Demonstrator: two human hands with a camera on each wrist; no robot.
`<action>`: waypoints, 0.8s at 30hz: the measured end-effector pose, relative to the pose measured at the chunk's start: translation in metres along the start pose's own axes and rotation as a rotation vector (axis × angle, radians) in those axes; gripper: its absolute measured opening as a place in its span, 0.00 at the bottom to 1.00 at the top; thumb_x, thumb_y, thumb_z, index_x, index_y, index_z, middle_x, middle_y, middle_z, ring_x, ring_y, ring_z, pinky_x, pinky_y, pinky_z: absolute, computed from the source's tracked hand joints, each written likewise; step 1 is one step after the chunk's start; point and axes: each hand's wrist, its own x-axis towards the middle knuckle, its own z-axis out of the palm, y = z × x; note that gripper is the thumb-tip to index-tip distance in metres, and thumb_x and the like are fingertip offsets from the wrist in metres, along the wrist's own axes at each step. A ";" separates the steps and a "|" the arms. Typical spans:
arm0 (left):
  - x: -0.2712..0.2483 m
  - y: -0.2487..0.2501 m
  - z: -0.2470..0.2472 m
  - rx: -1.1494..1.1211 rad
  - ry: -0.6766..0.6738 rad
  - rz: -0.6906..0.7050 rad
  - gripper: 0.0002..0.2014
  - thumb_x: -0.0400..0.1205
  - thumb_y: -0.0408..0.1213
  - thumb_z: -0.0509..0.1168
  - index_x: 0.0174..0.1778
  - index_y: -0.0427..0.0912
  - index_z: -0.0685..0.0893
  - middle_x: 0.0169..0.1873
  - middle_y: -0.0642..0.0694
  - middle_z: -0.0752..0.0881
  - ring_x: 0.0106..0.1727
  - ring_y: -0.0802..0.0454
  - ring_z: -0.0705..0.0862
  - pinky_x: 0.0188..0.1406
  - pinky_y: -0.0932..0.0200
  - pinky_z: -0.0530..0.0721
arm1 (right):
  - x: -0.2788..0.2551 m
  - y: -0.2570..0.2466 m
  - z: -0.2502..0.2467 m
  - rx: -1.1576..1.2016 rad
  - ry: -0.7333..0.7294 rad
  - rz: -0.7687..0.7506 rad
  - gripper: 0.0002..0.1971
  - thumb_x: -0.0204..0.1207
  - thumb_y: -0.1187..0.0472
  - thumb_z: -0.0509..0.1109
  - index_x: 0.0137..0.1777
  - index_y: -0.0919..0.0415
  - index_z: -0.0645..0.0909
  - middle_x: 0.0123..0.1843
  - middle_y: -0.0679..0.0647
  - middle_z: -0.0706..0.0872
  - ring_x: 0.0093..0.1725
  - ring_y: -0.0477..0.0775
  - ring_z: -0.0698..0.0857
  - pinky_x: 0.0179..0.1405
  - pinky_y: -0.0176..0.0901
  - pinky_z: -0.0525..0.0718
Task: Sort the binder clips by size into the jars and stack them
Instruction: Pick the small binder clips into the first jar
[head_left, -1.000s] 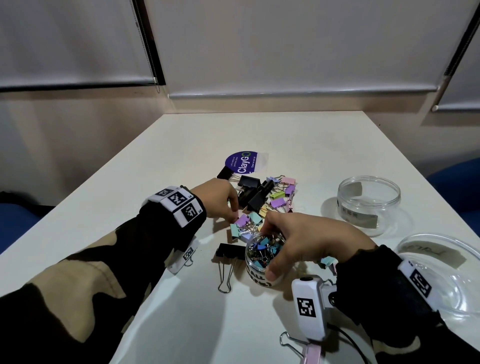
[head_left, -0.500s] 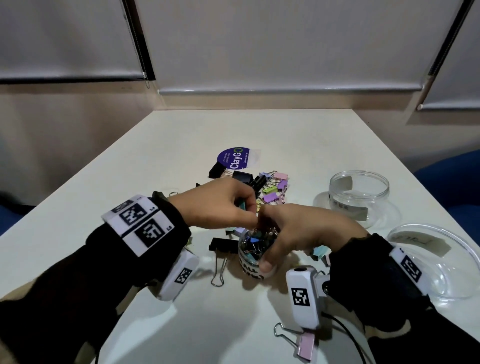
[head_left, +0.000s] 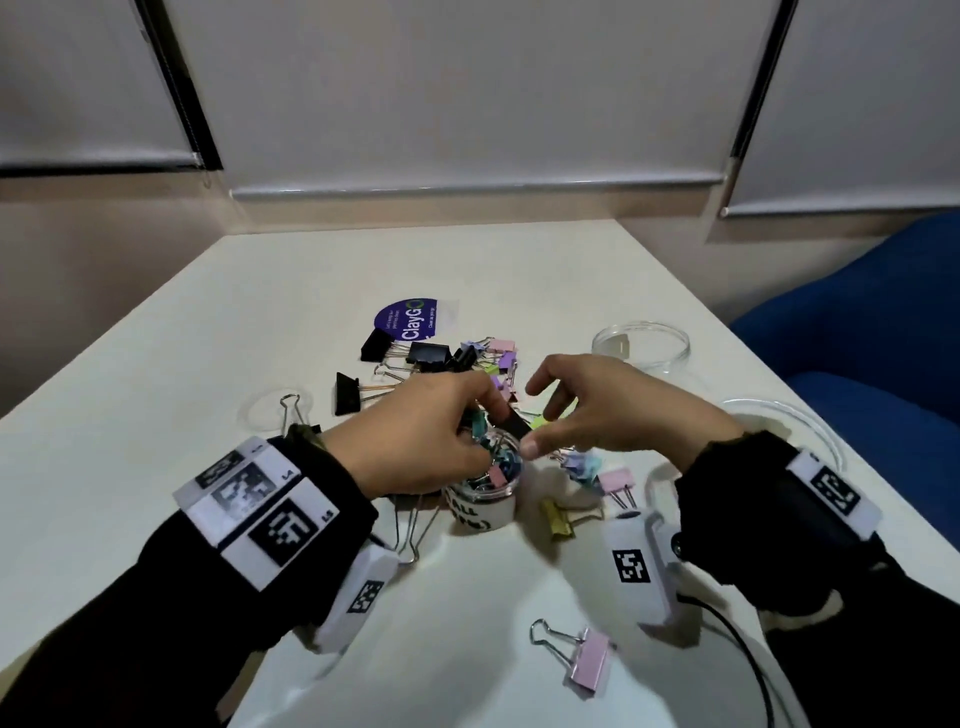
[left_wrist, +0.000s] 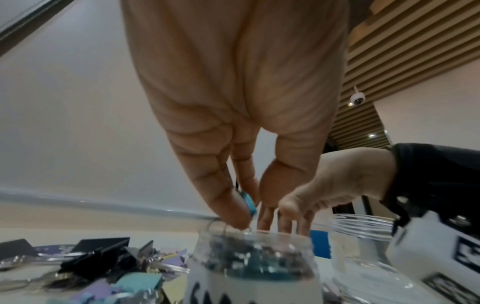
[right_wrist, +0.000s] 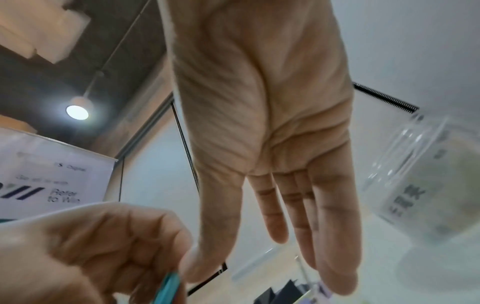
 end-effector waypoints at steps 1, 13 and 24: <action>-0.001 0.000 0.002 0.012 -0.013 0.014 0.17 0.73 0.34 0.69 0.55 0.56 0.81 0.44 0.54 0.87 0.44 0.58 0.85 0.44 0.60 0.84 | 0.001 0.003 -0.004 -0.013 0.041 0.028 0.31 0.60 0.47 0.85 0.62 0.51 0.77 0.49 0.51 0.88 0.34 0.44 0.85 0.34 0.37 0.83; -0.003 -0.013 0.015 0.177 -0.071 0.094 0.35 0.71 0.60 0.73 0.74 0.58 0.73 0.67 0.57 0.75 0.65 0.59 0.75 0.55 0.66 0.70 | -0.061 -0.002 -0.005 -0.197 -0.093 0.214 0.11 0.68 0.57 0.80 0.42 0.58 0.81 0.33 0.51 0.86 0.23 0.48 0.82 0.19 0.34 0.77; 0.006 -0.007 0.009 0.105 -0.159 -0.006 0.39 0.64 0.55 0.81 0.71 0.56 0.77 0.62 0.58 0.80 0.50 0.62 0.79 0.38 0.74 0.73 | -0.025 0.017 0.009 -0.229 0.000 0.246 0.10 0.73 0.66 0.74 0.54 0.63 0.82 0.45 0.59 0.91 0.31 0.52 0.84 0.24 0.36 0.80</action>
